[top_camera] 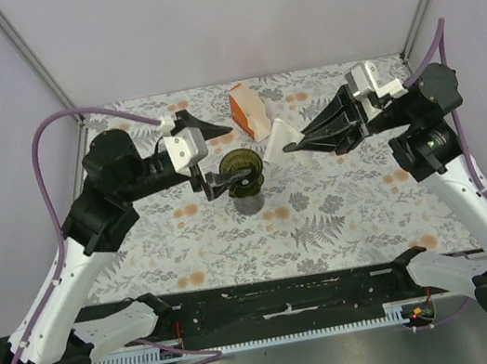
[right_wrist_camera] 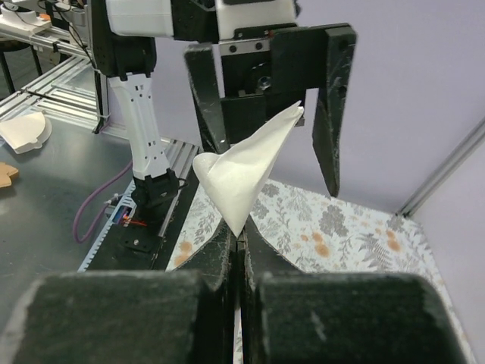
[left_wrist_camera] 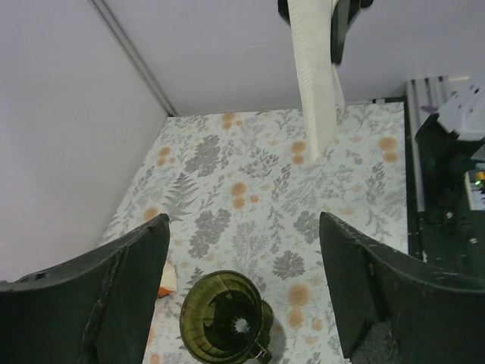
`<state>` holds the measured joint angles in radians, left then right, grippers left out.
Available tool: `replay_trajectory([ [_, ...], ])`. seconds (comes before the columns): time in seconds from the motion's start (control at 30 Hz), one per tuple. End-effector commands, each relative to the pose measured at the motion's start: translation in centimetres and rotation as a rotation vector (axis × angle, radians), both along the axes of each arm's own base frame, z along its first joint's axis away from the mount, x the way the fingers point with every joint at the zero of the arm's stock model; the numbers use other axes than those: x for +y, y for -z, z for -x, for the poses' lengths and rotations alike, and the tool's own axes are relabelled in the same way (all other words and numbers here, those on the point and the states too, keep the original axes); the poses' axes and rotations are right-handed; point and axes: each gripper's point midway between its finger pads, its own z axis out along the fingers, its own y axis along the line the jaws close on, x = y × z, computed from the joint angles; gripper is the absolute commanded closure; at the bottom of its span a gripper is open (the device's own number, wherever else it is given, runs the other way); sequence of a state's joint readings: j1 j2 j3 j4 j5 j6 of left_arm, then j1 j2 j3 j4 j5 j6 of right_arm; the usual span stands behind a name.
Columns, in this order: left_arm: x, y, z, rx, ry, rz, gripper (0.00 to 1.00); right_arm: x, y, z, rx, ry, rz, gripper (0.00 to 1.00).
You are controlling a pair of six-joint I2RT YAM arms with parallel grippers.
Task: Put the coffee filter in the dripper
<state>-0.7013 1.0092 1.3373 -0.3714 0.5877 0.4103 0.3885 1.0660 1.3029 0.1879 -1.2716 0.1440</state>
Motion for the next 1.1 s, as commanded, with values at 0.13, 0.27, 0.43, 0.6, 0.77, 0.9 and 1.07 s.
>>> replay_trajectory([
  [0.13, -1.7, -4.7, 3.4, 0.292, 0.189, 0.004, 0.15, 1.8, -3.5, 1.6, -0.112, -0.154, -0.057, 1.00],
  [0.27, -1.5, -4.3, 4.0, 0.270, 0.219, -0.008, 0.17, 2.2, -3.9, 1.3, -0.110, -0.141, -0.075, 1.00],
  [0.43, -2.2, -4.4, 3.1, 0.287, 0.206, 0.009, 0.22, 3.4, -3.9, 1.7, -0.101, -0.175, -0.085, 1.00],
  [0.6, -2.5, -3.6, 3.2, 0.271, 0.242, -0.012, 0.41, 3.8, -3.7, 1.5, -0.091, -0.182, -0.081, 1.00],
  [0.77, -2.5, -2.7, 3.5, 0.267, 0.256, -0.029, 0.77, 4.3, -3.2, 0.9, -0.064, -0.190, -0.065, 1.00],
  [0.9, -2.3, -2.3, 2.5, 0.262, 0.195, -0.028, 0.98, 4.5, -2.7, 0.3, -0.039, -0.178, -0.047, 0.83],
  [1.07, -1.0, -1.7, 1.0, 0.255, 0.049, -0.017, 0.98, 3.4, -2.1, -3.1, -0.021, 0.148, -0.041, 0.17],
])
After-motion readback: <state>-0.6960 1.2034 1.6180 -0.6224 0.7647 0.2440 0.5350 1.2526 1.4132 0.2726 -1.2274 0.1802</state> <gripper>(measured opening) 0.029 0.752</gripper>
